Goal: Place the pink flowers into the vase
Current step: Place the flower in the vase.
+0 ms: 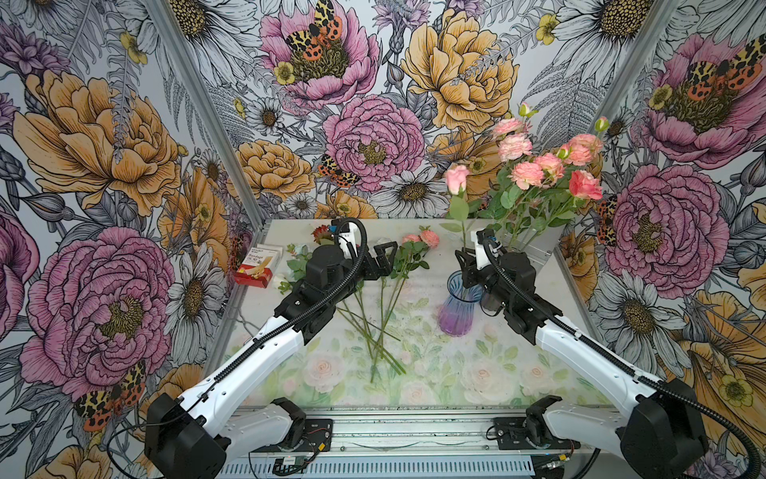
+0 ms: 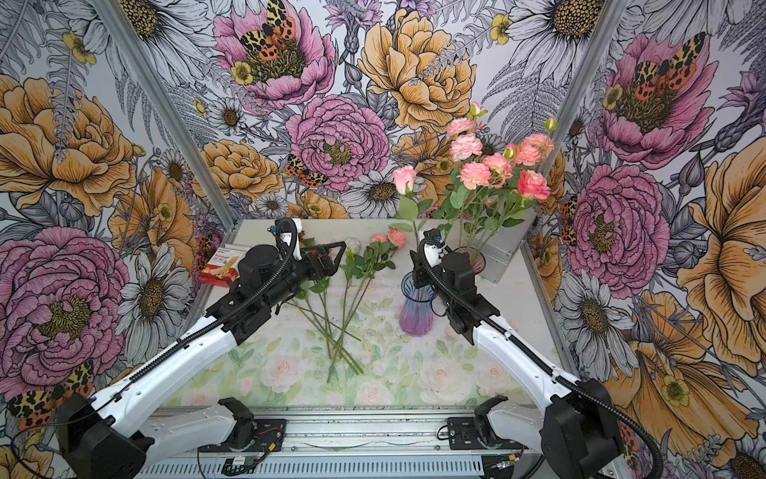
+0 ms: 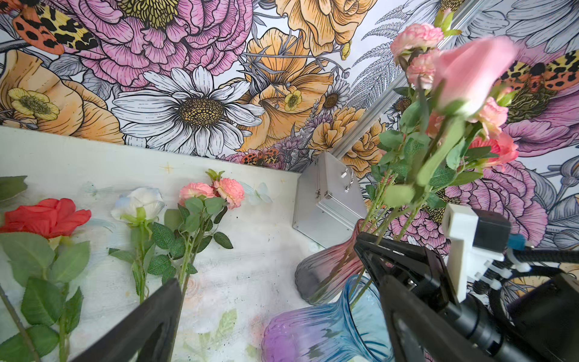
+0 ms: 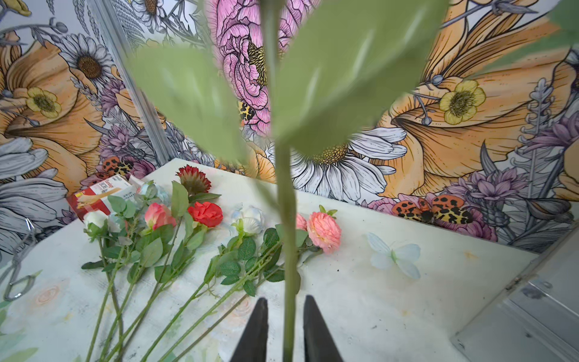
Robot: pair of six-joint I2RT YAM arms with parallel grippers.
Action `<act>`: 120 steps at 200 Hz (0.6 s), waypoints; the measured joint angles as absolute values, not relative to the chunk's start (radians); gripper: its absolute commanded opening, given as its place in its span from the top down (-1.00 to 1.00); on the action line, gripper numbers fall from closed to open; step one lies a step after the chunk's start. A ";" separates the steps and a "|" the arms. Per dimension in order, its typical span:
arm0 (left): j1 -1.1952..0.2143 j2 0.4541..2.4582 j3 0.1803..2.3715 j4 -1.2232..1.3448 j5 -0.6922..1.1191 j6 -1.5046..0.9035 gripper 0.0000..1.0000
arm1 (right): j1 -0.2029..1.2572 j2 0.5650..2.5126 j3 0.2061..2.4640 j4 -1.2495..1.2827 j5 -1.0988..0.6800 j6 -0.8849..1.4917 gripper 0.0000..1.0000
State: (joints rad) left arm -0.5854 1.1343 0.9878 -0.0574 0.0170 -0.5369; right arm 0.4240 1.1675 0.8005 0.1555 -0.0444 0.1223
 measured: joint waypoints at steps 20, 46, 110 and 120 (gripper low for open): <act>-0.585 1.140 0.989 -0.066 0.017 -0.537 -0.97 | 0.424 1.152 0.788 0.154 -0.040 0.129 0.35; -0.586 1.144 0.996 -0.089 0.017 -0.537 -0.97 | 0.424 1.126 0.788 0.148 -0.033 0.130 0.08; -0.587 1.173 1.043 -0.168 0.015 -0.532 -0.97 | 0.424 1.061 0.793 0.104 -0.027 0.141 -0.85; -0.587 1.186 1.053 -0.187 0.012 -0.528 -0.97 | 0.425 1.055 0.802 0.090 -0.026 0.136 -0.93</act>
State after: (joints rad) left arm -0.5865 1.1862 1.0527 -0.1867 0.0124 -0.5282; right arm 0.4248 1.0546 0.8021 0.0898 -0.0261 0.1356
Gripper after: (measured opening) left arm 0.985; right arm 0.921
